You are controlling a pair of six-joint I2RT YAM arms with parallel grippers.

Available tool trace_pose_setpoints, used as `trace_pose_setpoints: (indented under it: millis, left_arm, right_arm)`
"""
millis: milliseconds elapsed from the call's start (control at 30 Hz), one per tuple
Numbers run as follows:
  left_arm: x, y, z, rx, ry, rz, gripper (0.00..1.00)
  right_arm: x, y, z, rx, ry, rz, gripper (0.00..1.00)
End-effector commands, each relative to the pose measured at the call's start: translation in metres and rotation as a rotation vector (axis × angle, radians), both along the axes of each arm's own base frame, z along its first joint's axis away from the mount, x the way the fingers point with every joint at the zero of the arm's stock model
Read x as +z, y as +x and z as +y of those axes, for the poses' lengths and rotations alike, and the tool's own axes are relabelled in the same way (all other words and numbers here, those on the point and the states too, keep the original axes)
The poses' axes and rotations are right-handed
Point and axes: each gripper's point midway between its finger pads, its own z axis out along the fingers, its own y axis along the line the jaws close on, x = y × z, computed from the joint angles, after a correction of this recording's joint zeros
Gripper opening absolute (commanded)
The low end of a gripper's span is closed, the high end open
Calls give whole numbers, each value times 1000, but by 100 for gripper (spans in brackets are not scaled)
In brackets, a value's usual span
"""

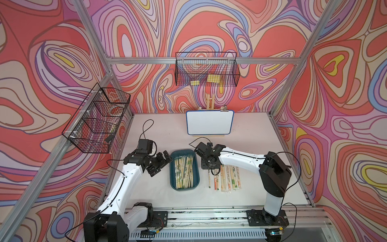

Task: Take the paired disposable chopsticks out of the storage box
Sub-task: Place the paired disposable chopsticks at the center of the board.

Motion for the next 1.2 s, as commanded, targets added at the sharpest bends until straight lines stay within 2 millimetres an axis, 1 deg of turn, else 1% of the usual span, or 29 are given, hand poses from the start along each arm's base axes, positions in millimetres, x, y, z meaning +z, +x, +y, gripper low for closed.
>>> trace_pose_setpoints:
  millis: [0, 367, 533, 667, 767, 933, 1167]
  left_arm:
    - [-5, 2, -1, 0, 4, 1, 100]
    - [-5, 4, -1, -3, 8, 4, 100]
    - [-5, 4, -2, -5, 6, 1, 100]
    - [-4, 4, -3, -3, 4, 0, 100]
    - [-4, 4, -3, -5, 5, -2, 100]
    - [-3, 4, -4, -6, 7, -3, 100]
    - [-3, 4, -3, -6, 13, -4, 100]
  right_arm:
    - [-11, -2, -12, -14, -67, 5, 3]
    - [-28, -4, -24, -43, -107, 24, 4]
    - [-34, -1, -28, -56, -109, 32, 5]
    - [-38, 0, -28, -57, -104, 38, 8]
    - [-41, 1, -29, -59, -106, 42, 13]
    - [-38, 1, -29, -58, -101, 35, 21]
    - [-18, 4, -30, -64, -74, -1, 25]
